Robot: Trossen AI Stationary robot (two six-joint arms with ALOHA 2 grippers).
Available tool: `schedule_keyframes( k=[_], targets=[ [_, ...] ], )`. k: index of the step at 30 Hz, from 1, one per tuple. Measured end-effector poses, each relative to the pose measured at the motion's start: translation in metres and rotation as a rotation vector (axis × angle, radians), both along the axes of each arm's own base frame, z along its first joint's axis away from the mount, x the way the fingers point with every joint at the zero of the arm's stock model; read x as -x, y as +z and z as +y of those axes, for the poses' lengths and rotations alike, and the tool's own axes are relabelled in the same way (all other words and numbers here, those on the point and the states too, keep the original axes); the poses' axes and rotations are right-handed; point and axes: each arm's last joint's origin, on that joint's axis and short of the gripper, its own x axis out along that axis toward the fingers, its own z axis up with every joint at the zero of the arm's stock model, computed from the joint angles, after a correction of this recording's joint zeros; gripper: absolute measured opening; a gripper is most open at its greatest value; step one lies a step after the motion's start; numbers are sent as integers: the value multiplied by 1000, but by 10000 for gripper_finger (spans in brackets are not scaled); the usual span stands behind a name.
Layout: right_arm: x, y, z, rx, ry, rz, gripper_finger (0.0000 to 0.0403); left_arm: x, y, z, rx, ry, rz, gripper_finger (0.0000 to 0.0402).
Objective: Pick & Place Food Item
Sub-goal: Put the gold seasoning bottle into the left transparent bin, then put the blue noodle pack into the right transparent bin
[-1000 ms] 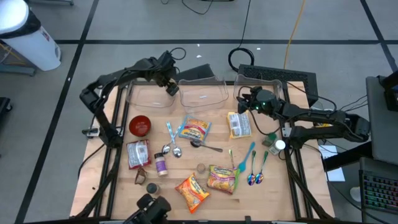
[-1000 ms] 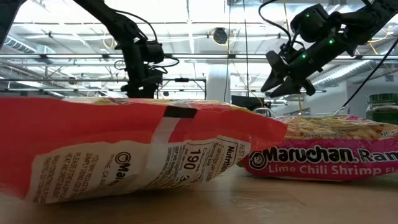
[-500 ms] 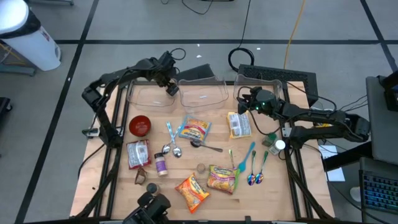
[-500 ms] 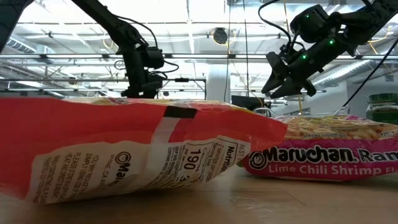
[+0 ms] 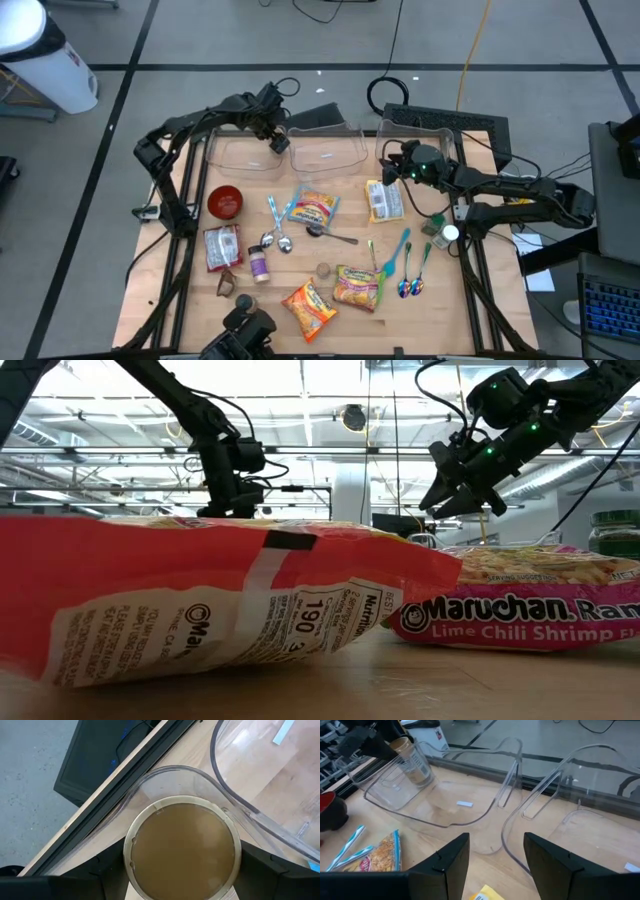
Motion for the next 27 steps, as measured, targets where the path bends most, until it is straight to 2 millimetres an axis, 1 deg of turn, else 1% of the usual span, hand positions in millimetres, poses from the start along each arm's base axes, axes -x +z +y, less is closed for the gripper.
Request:
schedule_keyframes(
  k=[5, 11, 14, 17, 22, 27],
  targets=[
    [0, 0, 0, 1, 0, 1, 183, 0, 0, 0, -2, -2, 3, 277],
    [0, 0, 0, 1, 0, 1, 183, 1, -6, 1, 1, 2, 32, 350],
    [0, 0, 0, 1, 1, 2, 183, 1, -3, 1, -11, 0, 20, 367],
    [0, 0, 0, 1, 1, 2, 183, 1, -2, 0, -7, -1, 19, 372],
    [0, 0, 0, 2, 0, 2, 183, 3, 9, -3, -31, -9, -4, 375],
    [0, 0, 0, 2, 0, 2, 183, 8, 27, -8, -78, -6, -35, 375]
  ],
)
